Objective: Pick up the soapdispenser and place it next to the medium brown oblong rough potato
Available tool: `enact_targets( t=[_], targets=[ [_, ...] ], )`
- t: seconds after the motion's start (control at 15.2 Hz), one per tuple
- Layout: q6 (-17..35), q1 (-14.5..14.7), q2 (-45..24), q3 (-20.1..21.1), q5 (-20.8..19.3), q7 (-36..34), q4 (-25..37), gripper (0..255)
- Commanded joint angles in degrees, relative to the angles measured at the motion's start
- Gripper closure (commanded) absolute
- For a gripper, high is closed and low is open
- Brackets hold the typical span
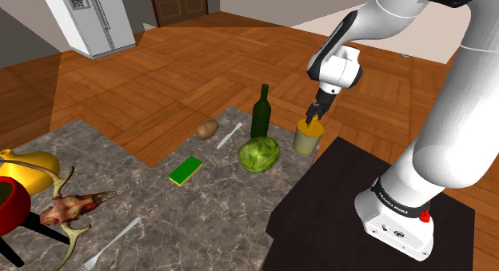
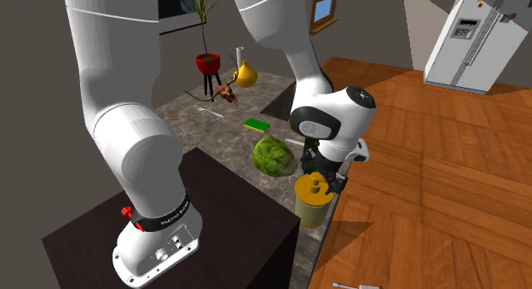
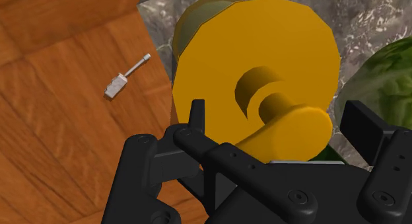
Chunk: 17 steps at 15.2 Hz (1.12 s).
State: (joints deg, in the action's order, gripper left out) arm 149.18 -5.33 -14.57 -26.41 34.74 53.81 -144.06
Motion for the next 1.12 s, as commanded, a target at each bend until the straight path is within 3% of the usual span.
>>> enact_targets(
  t=[0.0,0.13,0.2,0.79,1.06],
  targets=[
    [0.04,-0.02,-0.04,0.03,0.08,0.07,0.0,0],
    [0.03,-0.02,-0.04,0.03,0.06,0.05,0.0,0],
    [0.03,-0.02,-0.04,0.03,0.06,0.05,0.0,255],
    [0.04,-0.02,-0.04,0.03,0.08,0.07,0.0,255],
    [-1.89,1.34,3.73,-2.19,-4.79,-3.79,-0.78,255]
  ],
)
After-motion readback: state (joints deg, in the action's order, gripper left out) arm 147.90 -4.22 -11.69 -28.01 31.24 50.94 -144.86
